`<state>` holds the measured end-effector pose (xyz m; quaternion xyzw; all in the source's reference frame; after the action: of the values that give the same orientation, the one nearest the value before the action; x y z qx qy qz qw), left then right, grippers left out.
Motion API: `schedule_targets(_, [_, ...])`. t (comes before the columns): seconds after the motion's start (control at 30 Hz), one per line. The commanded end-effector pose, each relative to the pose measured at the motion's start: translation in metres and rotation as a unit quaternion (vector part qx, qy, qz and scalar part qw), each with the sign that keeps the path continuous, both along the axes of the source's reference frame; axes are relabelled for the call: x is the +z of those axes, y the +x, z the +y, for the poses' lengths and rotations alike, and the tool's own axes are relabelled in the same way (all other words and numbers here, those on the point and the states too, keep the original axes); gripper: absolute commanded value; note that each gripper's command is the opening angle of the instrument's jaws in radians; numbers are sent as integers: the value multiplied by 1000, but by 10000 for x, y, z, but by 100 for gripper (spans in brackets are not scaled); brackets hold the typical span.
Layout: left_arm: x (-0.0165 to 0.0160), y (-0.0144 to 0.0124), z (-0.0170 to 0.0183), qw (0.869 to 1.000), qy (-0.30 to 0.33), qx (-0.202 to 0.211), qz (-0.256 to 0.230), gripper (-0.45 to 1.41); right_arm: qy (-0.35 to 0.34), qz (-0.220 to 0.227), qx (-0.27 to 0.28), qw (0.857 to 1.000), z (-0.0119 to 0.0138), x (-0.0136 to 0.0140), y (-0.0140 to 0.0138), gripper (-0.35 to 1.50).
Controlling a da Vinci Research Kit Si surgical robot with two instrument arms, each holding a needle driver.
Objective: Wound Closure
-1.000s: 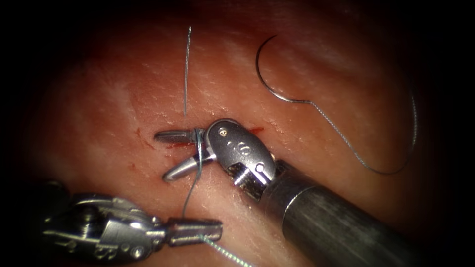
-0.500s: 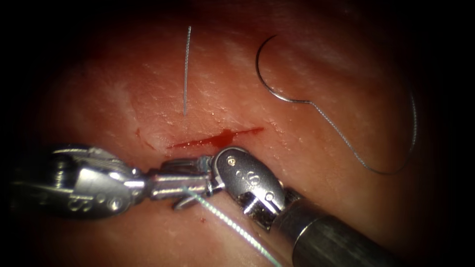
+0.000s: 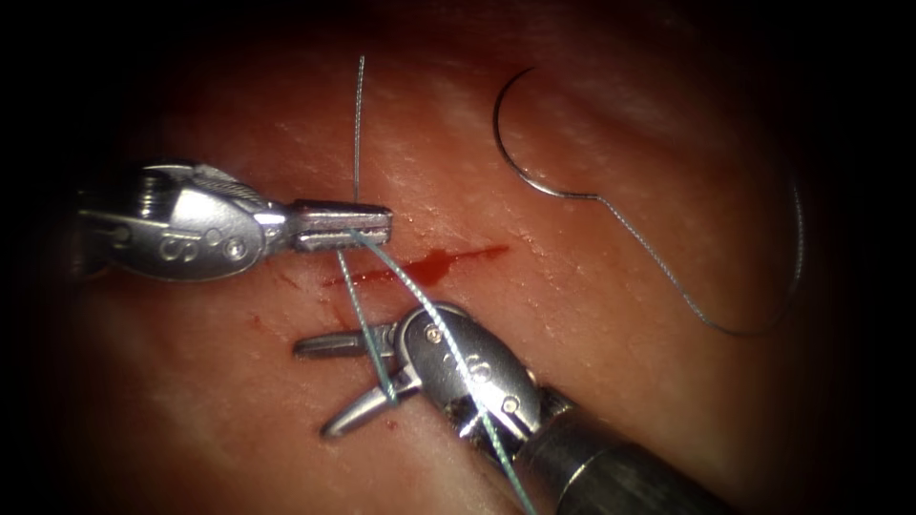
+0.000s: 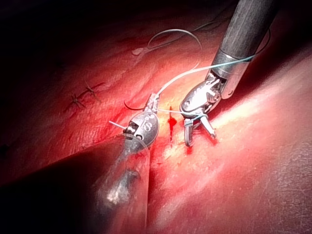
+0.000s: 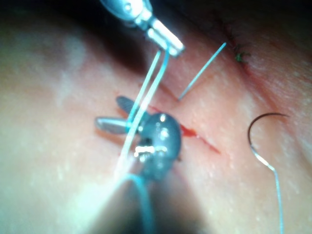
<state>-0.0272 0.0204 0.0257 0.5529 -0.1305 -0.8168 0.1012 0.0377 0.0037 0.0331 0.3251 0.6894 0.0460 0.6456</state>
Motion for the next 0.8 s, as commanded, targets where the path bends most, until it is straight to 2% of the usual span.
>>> schedule_targets(0.03, [16,-1,8,1000,-2,-3,-4,-45,1,10,3,1000,4,4,6,123])
schedule_targets(0.2, [34,6,14,1000,0,-10,-8,-45,10,29,7,1000,4,2,3,121])
schedule_targets(0.4, [72,13,15,999,7,-11,-35,-45,30,67,30,997,11,-6,0,114])
schedule_targets(0.5, [88,14,13,999,0,-14,-48,-45,50,83,85,992,22,-12,-2,109])
schedule_targets(0.73, [96,23,11,998,-6,-19,-64,-45,68,92,129,985,38,-13,-5,108])
schedule_targets(0.8, [95,29,9,997,-9,-25,-72,-45,82,96,156,980,45,-7,-7,106])
